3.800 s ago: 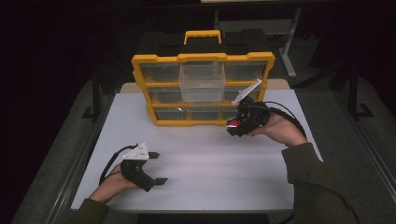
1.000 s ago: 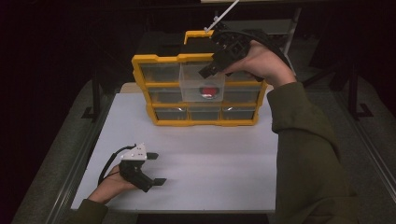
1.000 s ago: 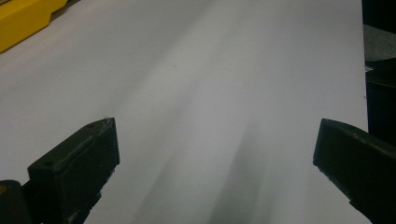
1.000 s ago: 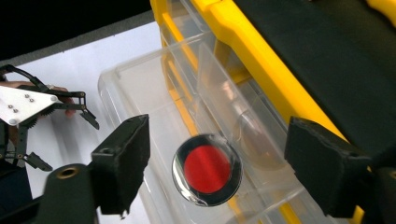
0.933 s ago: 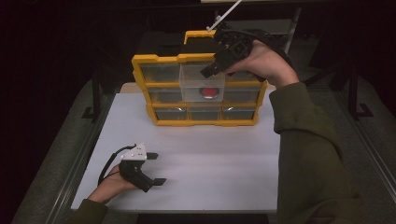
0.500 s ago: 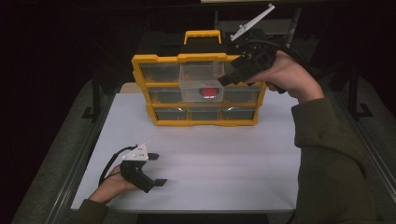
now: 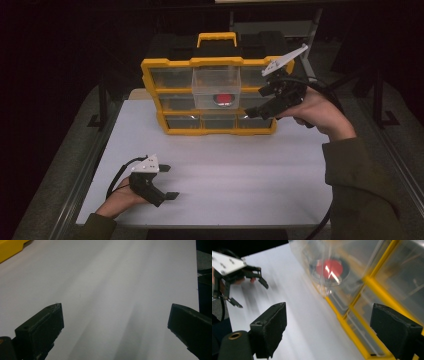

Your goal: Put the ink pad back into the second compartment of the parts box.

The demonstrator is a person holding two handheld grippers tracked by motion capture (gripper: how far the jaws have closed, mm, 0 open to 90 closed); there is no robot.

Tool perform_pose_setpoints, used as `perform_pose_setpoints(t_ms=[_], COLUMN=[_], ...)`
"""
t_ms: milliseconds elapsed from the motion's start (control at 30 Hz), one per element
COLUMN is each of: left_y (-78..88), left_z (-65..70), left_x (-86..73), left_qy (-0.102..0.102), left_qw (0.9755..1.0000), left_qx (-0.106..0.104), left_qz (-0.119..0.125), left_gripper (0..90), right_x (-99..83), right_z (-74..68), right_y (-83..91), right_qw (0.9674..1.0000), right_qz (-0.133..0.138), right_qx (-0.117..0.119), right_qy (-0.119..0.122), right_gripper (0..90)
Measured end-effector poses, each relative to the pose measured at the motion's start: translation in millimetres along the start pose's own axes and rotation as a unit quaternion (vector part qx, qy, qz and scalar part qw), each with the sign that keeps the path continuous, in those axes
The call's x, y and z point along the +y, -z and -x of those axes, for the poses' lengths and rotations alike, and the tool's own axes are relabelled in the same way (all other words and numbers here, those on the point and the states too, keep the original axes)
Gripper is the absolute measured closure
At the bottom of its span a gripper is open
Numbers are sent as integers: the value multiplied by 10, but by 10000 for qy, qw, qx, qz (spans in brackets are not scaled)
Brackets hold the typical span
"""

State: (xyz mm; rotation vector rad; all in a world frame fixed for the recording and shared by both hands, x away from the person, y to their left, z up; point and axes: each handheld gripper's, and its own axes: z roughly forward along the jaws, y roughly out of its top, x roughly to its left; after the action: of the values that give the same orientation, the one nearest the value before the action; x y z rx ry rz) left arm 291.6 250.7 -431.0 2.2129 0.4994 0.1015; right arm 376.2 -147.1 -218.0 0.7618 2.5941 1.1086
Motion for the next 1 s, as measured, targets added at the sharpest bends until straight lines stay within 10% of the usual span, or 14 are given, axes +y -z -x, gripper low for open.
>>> perform_pose_setpoints(t_ms=[1000], left_y=[10], left_z=[0], left_x=[-22], left_qy=[-26], left_qw=[10000], left_qx=[63], left_qz=[4], left_gripper=[0], right_x=[-1227], right_z=[-360], right_y=[-730], right_qw=[9987], right_qz=[236], right_qx=[-326], right_qy=[-321], right_gripper=[0])
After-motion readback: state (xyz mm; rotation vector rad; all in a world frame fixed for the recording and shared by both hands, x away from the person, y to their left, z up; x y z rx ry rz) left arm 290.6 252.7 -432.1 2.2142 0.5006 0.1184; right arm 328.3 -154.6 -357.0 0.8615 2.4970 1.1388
